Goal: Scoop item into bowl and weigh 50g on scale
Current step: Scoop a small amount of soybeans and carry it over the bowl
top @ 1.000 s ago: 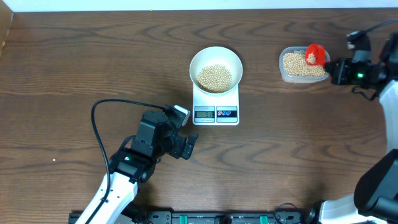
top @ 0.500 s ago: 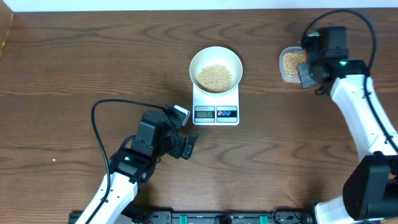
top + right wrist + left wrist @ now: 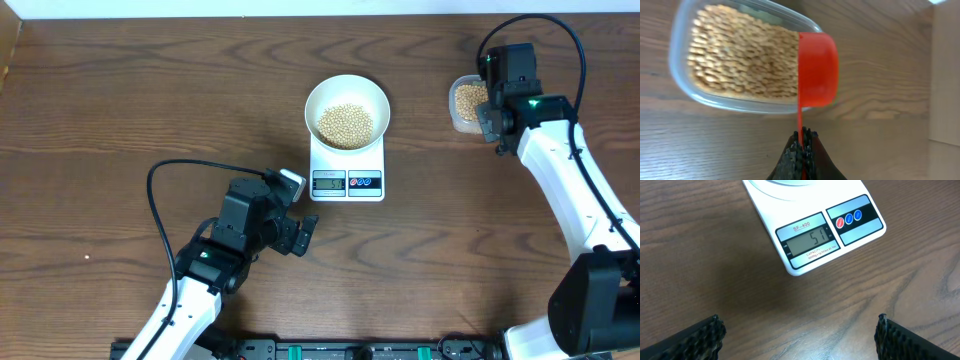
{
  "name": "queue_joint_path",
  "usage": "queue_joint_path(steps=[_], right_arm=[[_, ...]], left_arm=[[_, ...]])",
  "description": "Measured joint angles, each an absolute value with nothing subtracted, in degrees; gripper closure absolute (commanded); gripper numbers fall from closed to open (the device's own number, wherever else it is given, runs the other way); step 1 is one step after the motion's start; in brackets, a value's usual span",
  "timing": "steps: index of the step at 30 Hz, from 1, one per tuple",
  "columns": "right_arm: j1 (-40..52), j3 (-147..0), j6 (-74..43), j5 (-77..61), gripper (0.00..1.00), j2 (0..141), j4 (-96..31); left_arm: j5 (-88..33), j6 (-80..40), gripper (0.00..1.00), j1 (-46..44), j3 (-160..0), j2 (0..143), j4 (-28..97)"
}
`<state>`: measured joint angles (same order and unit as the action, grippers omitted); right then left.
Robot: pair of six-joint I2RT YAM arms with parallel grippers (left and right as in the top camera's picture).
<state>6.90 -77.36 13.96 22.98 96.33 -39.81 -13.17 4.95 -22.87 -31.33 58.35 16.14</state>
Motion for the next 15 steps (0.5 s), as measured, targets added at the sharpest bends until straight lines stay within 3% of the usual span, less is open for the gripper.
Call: queue_joint_path(steps=[8, 15], right_arm=[[6.3, -86.9, 14.0, 4.8, 0.99, 96.3, -39.6], [6.6, -89.3, 13.7, -21.7, 0.99, 96.3, -36.0]], left_arm=[[-13.2, 5.0, 0.02, -22.9, -31.3, 58.3, 16.2], [-13.2, 5.0, 0.02, -22.9, -31.3, 58.3, 16.1]])
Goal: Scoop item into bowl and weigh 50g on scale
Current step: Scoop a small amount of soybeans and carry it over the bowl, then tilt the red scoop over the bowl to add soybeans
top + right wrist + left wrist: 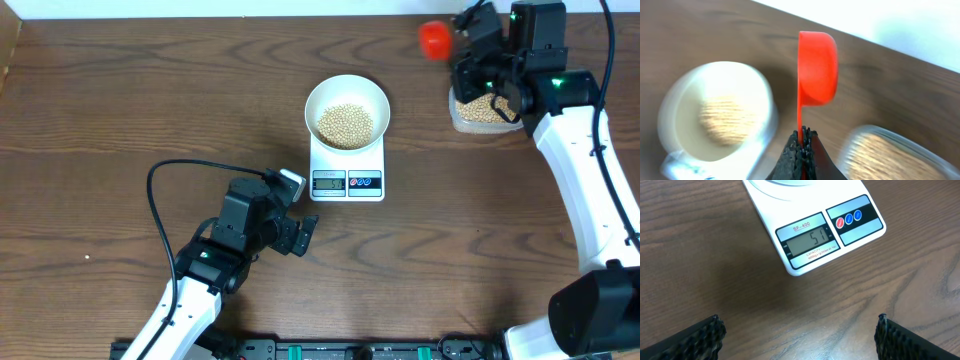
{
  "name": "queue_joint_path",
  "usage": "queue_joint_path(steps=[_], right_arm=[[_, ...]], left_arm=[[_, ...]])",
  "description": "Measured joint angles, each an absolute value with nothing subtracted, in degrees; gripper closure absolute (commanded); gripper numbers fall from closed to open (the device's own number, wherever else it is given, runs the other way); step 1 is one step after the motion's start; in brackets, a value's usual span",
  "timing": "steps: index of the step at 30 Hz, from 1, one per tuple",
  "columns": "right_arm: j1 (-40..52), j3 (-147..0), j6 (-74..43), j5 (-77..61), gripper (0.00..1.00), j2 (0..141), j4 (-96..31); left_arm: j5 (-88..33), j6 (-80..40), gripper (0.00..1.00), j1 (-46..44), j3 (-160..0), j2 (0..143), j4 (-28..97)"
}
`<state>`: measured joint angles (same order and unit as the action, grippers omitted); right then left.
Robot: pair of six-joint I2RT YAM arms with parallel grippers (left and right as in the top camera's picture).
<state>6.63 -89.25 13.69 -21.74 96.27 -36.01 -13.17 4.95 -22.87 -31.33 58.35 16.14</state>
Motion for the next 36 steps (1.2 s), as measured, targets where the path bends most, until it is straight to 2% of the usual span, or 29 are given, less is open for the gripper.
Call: queue_joint_path(steps=[5, 12, 24, 36], right_arm=[[9.0, -89.3, 13.7, -32.6, 0.99, 97.5, -35.8], [13.4, -89.3, 13.7, -36.7, 0.99, 99.9, -36.1], [18.3, -89.2, 14.9, -26.4, 0.99, 100.1, -38.7], [20.8, -89.2, 15.7, -23.4, 0.99, 106.7, -38.5]], left_arm=[[-13.2, 5.0, 0.02, -22.9, -31.3, 58.3, 16.1], [-13.2, 5.0, 0.02, -22.9, -31.3, 58.3, 16.1], [-13.2, 5.0, 0.02, -22.9, -31.3, 58.3, 16.1], [-13.2, 5.0, 0.02, -22.9, -31.3, 58.3, 16.1]])
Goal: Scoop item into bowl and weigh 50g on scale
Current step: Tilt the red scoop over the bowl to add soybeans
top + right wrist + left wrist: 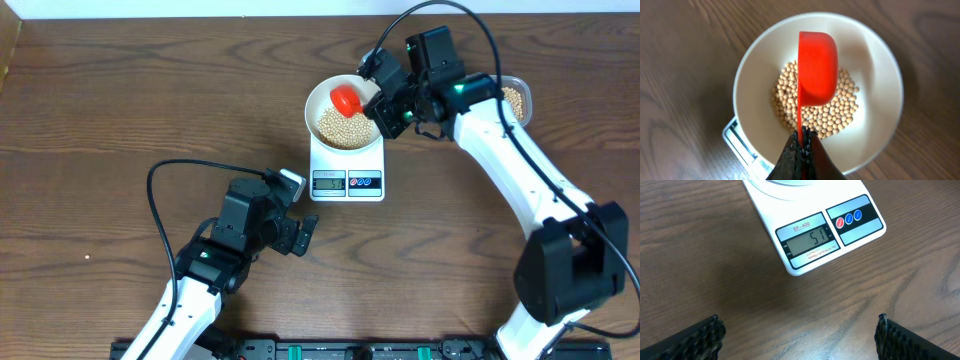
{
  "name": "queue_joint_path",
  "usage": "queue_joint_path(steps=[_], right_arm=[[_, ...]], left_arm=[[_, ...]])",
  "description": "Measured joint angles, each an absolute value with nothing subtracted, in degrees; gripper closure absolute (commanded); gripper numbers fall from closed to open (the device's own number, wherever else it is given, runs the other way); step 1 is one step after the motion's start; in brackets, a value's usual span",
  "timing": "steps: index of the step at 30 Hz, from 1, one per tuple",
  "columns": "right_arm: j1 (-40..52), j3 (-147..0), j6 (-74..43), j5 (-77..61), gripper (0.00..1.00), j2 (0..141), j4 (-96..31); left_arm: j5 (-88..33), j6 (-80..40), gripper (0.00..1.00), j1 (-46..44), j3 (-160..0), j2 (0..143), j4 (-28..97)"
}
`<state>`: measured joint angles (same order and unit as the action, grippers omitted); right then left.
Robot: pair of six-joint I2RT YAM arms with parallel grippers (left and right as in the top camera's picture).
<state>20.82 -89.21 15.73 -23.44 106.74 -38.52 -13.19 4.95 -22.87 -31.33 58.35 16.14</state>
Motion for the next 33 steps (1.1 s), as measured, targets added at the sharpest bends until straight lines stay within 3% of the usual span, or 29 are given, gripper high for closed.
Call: queue_joint_path(steps=[33], right_arm=[[24.4, -89.2, 17.2, -22.3, 0.99, 112.1, -39.2]], left_arm=[[-13.2, 5.0, 0.02, -22.9, -31.3, 58.3, 16.1]])
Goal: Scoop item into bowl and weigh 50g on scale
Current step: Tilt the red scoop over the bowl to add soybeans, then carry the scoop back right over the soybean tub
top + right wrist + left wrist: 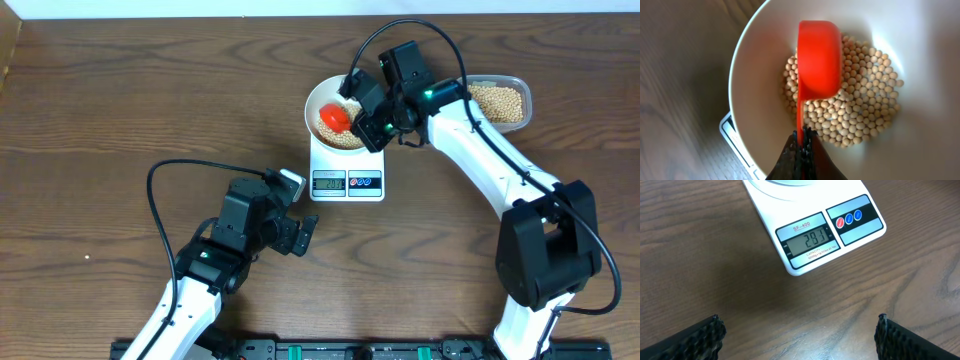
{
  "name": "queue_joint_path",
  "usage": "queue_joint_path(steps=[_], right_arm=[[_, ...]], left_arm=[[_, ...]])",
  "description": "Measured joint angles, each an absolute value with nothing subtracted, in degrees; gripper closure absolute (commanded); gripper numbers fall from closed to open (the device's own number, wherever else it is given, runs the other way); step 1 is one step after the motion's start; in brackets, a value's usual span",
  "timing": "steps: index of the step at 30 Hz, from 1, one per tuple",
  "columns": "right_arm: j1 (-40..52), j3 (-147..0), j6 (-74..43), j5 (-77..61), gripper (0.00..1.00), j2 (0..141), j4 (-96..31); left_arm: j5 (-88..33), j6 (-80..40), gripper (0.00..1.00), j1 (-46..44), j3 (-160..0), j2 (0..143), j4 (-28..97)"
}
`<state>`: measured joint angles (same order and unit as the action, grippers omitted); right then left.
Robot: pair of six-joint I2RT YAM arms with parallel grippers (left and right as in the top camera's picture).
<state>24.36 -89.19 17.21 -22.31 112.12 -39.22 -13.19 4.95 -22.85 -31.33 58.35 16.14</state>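
A white bowl (372, 95) of soybeans (860, 107) stands on the white scale (347, 166). My right gripper (801, 139) is shut on the handle of a red scoop (819, 57), whose cup is turned on its side and lies down in the beans inside the bowl (750, 75). In the left wrist view the scale (855, 220) has a display (807, 240) reading 281. My left gripper (799, 330) is open over bare wood just in front of the scale, nothing between its fingers (695, 337).
A clear tub of soybeans (500, 100) sits at the back right, beyond my right arm. My left arm (225, 245) rests at the front left with its cable looping beside it.
The red scoop has dropped from just above the beans to lie among them, further left in the bowl. The scale reading has changed from 51 to 281. My left gripper has not moved.
My right gripper held the scoop at the tub of soybeans, the scale reading 51. Then the scoop was in the air between tub and bowl, then over the bowl's beans. Now it presses into the beans and the display reads 281.
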Motion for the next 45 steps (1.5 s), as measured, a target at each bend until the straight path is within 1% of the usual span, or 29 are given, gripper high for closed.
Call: queue_joint_path(steps=[13, 20, 28, 36, 45], right_arm=[[24.1, -89.2, 16.7, -25.9, 0.99, 112.1, -39.9], [21.0, -89.2, 14.7, -29.7, 0.99, 112.1, -40.1], [15.4, -89.2, 13.5, -38.8, 0.99, 112.1, -40.1], [10.7, -89.2, 13.1, -51.4, 0.99, 112.1, -39.6], [8.4, -89.2, 12.5, -58.2, 0.99, 111.4, -38.3]], left_arm=[[-13.2, 5.0, 0.02, -22.9, -31.3, 58.3, 16.1], [-13.2, 5.0, 0.02, -22.9, -31.3, 58.3, 16.2], [-13.2, 5.0, 0.02, -22.9, -31.3, 58.3, 16.1], [-13.2, 5.0, 0.02, -22.9, -31.3, 58.3, 16.1], [-13.2, 5.0, 0.02, -22.9, -31.3, 58.3, 16.1]])
